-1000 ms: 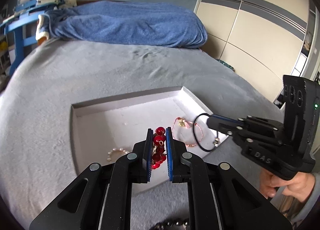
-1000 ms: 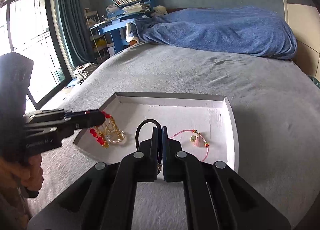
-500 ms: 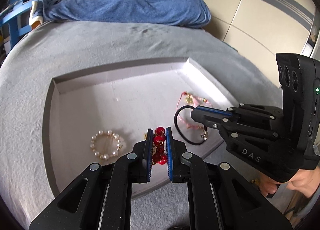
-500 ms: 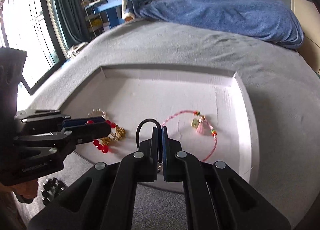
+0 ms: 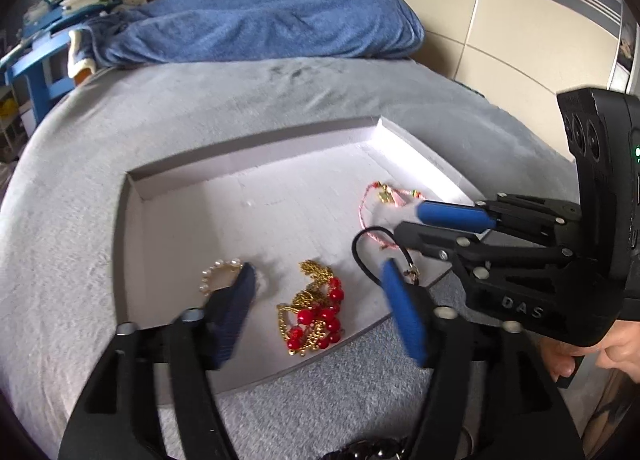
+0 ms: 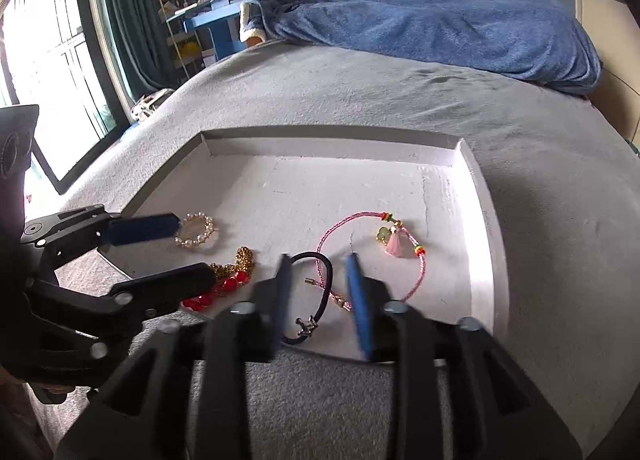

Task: Organize jewelry
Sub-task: 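Carry the red ornament and black hair tie into the box and release both, then grasp the dark red bead bracelet with gold charm using the right tool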

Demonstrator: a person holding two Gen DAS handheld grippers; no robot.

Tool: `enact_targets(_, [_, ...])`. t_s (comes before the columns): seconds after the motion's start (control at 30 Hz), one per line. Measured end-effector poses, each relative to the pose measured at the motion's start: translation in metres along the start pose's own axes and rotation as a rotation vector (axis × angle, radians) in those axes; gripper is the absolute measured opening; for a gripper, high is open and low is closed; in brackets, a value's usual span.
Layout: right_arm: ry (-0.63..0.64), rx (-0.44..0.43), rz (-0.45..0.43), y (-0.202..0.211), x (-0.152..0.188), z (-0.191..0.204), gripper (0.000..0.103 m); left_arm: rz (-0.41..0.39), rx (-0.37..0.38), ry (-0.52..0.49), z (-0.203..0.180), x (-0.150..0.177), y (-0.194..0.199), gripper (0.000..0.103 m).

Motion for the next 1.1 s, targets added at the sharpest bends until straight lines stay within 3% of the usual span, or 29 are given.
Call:
enact_targets(0.33, [-0.026,0.038,-0.076,0.041,0.006,-0.008,0.052,-0.084,-0.064,0.009,0.011,0.001,0.047,0.086])
enact_targets(0.53, [-0.055,0.048,-0.089,0.059,0.016,-0.01,0.059,-0.096,-0.074,0.027,0.009,0.021,0.071,0.088])
enact_targets(0.83, [-0.109,0.074,-0.082,0.092,0.05,-0.015,0.066,-0.088,-0.071,-0.017,-0.018,0.053,0.092,0.091])
enact_targets(1.1, [-0.113,0.103,-0.017,0.103,0.089,-0.008,0.068,-0.068,-0.093,-0.046,-0.029,0.071,0.095,0.092])
Point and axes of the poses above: each gripper's, at about its wrist camera, not at the fingertips, and y roughly against the way its jaws point, z to its left, x to its underside, the point moved 4 cm from there along -y, roughly the way its jaws point, and after that the axes turned 2 degrees about -z, right-handed, at the moved point
